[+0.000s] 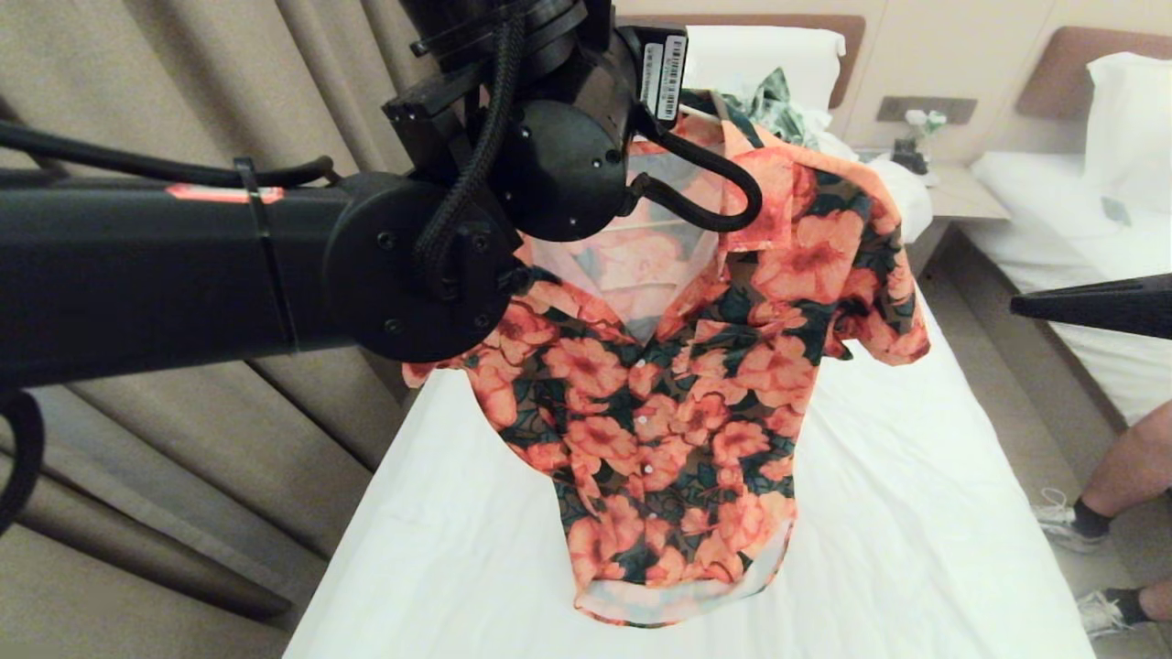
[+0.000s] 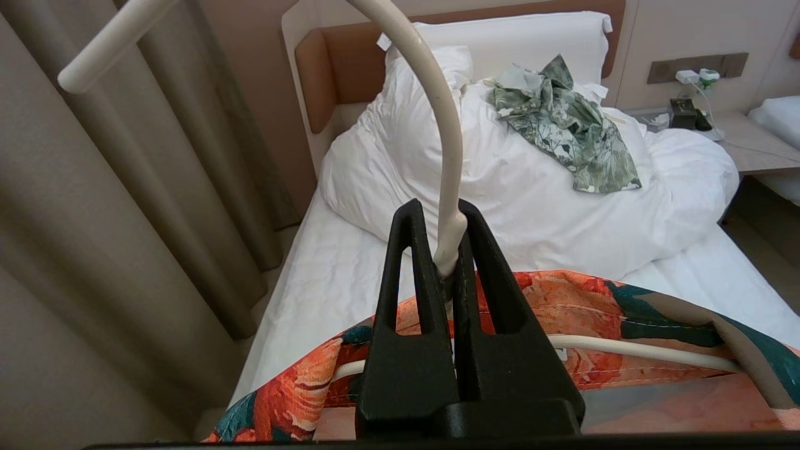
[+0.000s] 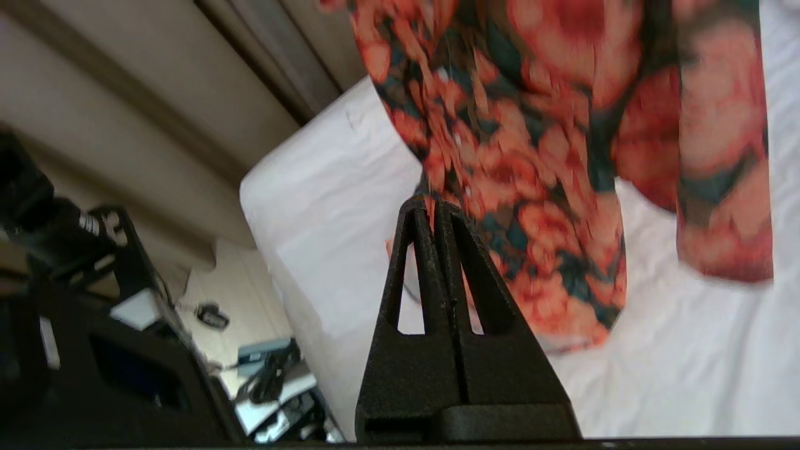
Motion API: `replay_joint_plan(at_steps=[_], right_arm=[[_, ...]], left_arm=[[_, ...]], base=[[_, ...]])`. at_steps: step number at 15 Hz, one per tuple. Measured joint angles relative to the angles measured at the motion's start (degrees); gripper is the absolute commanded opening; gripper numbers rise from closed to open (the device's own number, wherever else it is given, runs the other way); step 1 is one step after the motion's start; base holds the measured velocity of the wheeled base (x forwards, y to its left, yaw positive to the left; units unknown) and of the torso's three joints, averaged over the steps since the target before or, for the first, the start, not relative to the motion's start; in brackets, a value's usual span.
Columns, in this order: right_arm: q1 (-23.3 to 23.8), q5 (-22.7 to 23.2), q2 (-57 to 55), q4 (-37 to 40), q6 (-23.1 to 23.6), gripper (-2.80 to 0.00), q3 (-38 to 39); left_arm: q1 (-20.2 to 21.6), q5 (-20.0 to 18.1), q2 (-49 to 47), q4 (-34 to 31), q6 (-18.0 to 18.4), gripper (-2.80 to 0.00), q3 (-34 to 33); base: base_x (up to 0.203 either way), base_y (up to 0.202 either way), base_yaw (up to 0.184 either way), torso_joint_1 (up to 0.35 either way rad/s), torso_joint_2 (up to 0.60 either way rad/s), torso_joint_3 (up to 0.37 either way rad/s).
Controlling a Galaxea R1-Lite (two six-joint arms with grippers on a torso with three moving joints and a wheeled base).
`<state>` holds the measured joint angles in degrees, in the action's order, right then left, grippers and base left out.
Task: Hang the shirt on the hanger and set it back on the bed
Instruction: Take the clothes hanger out of the clothes
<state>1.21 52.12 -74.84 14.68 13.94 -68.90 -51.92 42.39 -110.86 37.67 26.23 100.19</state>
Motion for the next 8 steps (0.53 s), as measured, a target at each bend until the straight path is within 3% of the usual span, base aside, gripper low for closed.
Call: replay_joint_plan(at_steps=[5,8], right_arm=[[-10.9,-12.3,-2.8,-8.9,-5.1,-2.80,-1.5],[-13.5,-14.9,-4.7,-11.1,-5.0,-2.80,-2.8]], left_arm=[[0.0,0.0,0.0,-0.3,0.0,-2.80,0.0],[0.2,-0.2,0.0,-0.3,0.0,-2.80,0.0]], base=[[0.000,0.000,0.000,0.000,0.00,0.000],[0.000,0.000,0.000,0.000,0.00,0.000]])
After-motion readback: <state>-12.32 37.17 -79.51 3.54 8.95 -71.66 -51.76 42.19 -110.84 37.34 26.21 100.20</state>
